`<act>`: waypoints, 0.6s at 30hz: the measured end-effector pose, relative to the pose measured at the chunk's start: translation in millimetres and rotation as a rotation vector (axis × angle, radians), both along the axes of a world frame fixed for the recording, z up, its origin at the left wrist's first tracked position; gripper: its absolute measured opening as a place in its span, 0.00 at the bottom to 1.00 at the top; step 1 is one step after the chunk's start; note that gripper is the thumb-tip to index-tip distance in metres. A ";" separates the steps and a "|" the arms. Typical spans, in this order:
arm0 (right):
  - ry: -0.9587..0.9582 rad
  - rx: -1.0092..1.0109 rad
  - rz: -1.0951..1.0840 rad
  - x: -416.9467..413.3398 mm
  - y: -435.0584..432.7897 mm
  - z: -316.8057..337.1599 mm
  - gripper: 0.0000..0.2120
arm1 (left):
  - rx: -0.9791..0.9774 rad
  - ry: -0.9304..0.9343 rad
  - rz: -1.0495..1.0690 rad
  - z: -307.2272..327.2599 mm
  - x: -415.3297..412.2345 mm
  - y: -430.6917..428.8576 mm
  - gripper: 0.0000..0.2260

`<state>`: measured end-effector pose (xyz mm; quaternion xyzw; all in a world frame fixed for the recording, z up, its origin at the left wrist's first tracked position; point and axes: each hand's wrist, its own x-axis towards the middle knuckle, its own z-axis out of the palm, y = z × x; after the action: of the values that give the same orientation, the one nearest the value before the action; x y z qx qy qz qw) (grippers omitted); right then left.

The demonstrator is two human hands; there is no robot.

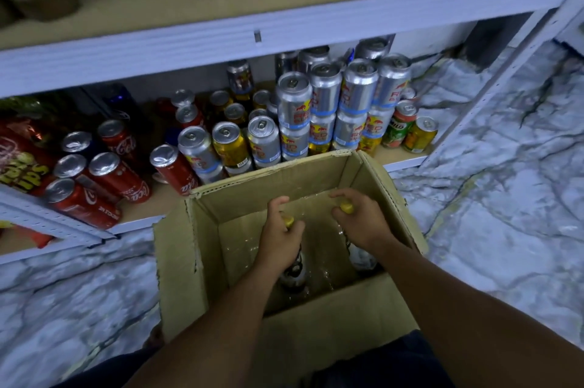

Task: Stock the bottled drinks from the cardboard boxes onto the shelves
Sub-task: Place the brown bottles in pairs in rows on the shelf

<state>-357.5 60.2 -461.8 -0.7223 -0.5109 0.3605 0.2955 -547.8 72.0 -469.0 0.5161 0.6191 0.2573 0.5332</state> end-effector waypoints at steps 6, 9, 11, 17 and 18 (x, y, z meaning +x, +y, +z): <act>0.021 0.135 -0.021 -7.4 -19.0 69.6 0.11 | 0.229 -0.086 0.045 85.3 -3.6 -13.8 0.24; 0.033 0.234 -0.033 -11.0 -28.6 110.0 0.11 | 0.349 -0.091 0.048 128.6 -6.8 -22.6 0.23; 0.049 0.302 -0.027 -12.7 -37.4 138.6 0.12 | 0.409 -0.110 0.034 159.2 -8.2 -29.0 0.23; 0.059 0.439 -0.027 -15.1 -67.9 214.3 0.11 | 0.577 -0.119 -0.017 245.5 -5.1 -48.5 0.23; 0.053 0.456 -0.026 -14.9 -73.1 226.4 0.11 | 0.599 -0.123 -0.021 259.2 -4.2 -52.2 0.23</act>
<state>-372.4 -12.9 -235.4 -0.6334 -0.5619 0.2509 0.4692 -551.9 19.7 -209.8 0.6402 0.4766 0.4536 0.3965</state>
